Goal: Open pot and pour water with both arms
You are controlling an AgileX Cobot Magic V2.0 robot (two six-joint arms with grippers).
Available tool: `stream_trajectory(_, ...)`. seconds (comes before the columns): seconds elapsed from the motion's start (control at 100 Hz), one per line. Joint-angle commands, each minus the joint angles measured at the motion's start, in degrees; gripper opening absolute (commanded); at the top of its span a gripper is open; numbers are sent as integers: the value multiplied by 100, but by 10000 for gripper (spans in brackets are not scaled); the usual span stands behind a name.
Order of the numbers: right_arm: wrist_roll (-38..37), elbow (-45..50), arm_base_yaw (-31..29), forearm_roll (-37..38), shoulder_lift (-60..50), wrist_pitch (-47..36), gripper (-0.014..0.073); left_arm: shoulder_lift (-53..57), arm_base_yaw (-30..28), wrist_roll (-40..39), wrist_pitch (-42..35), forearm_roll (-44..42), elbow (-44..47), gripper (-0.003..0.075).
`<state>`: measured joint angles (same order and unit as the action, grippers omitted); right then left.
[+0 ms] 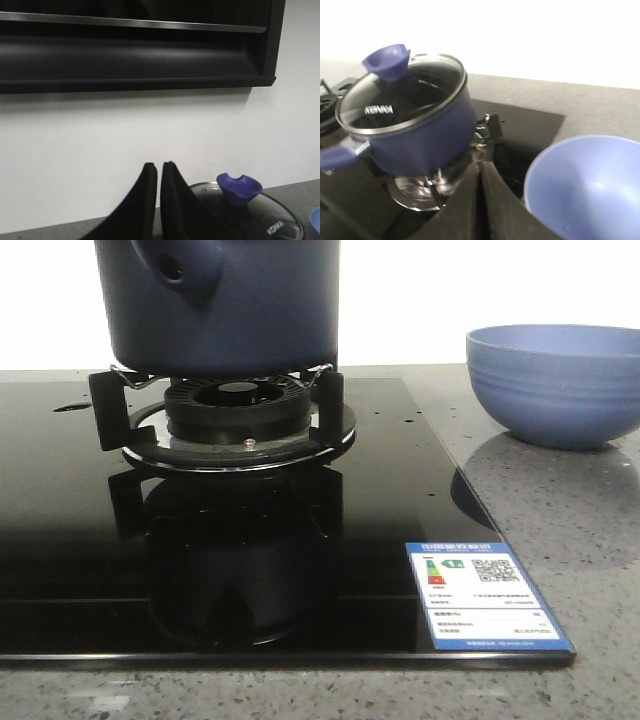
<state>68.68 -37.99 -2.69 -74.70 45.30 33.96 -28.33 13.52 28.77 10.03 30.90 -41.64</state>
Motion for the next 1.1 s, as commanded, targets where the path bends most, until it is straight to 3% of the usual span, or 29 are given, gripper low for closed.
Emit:
stream_trajectory(0.0, 707, 495, -27, -678, -649, -395, -60, 624, -125, -10, -339, 108, 503, -20)
stream_trajectory(0.19, 720, 1874, -27, -688, -1957, -656, -60, 1941, -151, -33, -339, 117, 1827, -20)
stream_trajectory(0.39, 720, 2612, -27, -688, -2816, -919, -61, 2711, -151, -32, -339, 117, 2583, -20)
stream_trajectory(1.09, 720, 2683, -27, -702, -2929, -896, -62, 2751, -151, -32, -303, 117, 2645, -20)
